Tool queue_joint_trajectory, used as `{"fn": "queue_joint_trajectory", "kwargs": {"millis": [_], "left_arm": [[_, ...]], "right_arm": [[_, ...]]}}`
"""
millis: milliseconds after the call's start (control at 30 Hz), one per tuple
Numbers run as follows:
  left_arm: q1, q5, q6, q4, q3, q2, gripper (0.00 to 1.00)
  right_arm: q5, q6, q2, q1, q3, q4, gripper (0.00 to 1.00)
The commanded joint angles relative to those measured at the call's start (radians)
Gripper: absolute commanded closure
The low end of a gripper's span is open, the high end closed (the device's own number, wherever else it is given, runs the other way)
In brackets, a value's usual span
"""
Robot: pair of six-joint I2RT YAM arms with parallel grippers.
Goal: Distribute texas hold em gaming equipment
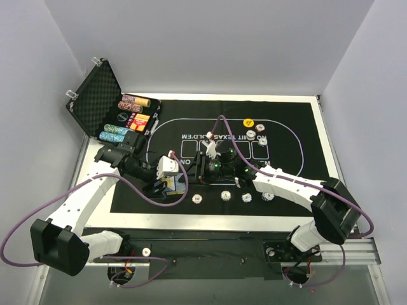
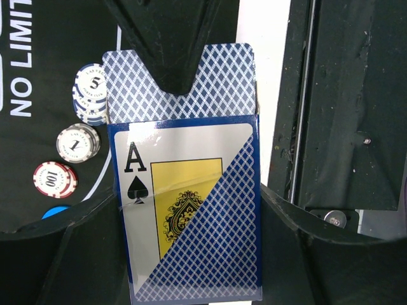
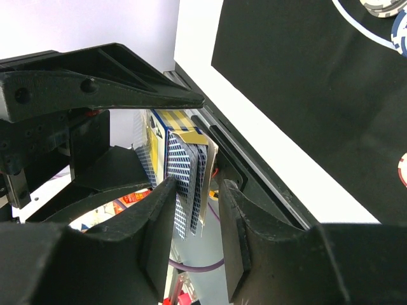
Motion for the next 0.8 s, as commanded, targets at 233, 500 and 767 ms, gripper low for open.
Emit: {"fn": "queue_joint_trajectory", "kwargs": {"millis": [233, 500, 767], "left_arm": [[-0.005, 0.036, -0.027, 0.041, -0.018, -0.052, 1.0], [-0.005, 0.033, -0.029, 0.046, -0.027, -0.055, 1.0], [-0.005, 0.031, -0.032, 0.053, -0.034, -0.058, 1.0]], "right_arm": [[0.028, -0.036, -0.06, -0.011, -0.038, -0.024, 0.73], [0.039, -0.061, -0.106, -0.029, -0.047, -0.082, 0.73], [0.045, -0.066, -0.131, -0.034, -0.042, -0.095, 0.75]]}}
